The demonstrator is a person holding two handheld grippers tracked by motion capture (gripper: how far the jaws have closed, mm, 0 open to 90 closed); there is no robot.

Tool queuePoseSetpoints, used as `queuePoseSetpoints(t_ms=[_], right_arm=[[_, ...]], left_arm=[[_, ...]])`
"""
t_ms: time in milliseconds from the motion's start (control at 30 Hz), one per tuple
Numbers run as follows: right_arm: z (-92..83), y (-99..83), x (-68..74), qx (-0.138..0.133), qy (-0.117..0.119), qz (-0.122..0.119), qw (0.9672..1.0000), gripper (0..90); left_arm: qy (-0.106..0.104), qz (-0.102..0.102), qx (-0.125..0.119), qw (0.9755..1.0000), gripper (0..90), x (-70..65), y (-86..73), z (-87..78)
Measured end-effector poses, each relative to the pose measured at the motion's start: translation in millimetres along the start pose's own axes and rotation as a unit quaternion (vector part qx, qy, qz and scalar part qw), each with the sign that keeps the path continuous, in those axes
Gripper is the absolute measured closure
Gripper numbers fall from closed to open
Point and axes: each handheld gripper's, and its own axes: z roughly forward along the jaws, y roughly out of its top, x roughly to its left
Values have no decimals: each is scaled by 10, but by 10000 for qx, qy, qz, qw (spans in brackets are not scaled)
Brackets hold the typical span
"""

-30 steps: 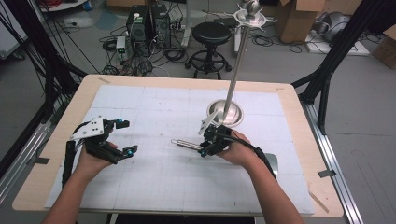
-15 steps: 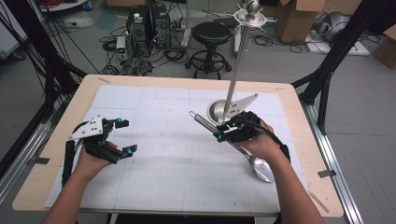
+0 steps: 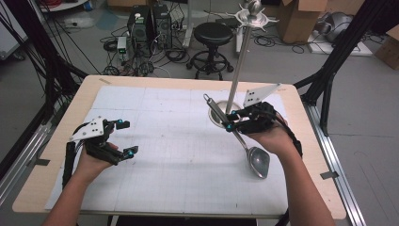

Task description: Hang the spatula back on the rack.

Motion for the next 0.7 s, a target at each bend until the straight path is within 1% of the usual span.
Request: queuePoseSetpoints(t_ms=[133, 200, 233, 300, 367, 400, 533, 567, 600, 633, 700], right_arm=[[-125, 49, -58, -203, -28, 37, 9998, 696], [-197, 75, -78, -328, -11, 103, 9994, 696], [-231, 85, -93, -416, -45, 92, 9991, 696], [-295, 102, -112, -513, -26, 132, 9986, 696], [-353, 114, -128, -543, -71, 175, 9983, 695], [-376, 122, -143, -576, -118, 149, 9982, 695], [-466, 151, -172, -622, -175, 208, 9977, 695], [-484, 160, -187, -645, -224, 171, 9975, 695], [-507, 169, -188, -634, -215, 207, 9975, 695], [-527, 179, -199, -652, -236, 171, 9974, 695], [-575, 202, -213, -671, -245, 182, 9973, 695]], left_arm=[[13, -5, -7, 10000, 17, 1, 0, -1], [19, -6, -8, 10000, 17, 1, 1, -3], [20, -6, -8, 10000, 17, 1, 1, -3], [19, -7, -7, 10000, 17, 1, 1, -3], [18, -7, -8, 10000, 17, 0, 1, -2], [15, -11, -8, 10000, 17, 0, 1, -2], [19, -7, -11, 10000, 17, 0, 1, -3], [20, -5, -14, 10000, 17, 1, 1, -3], [10, 1, -15, 10000, 17, 2, 2, -3], [12, 0, -24, 10000, 17, 1, 1, -2], [12, 6, -15, 10000, 17, 0, 3, -4]])
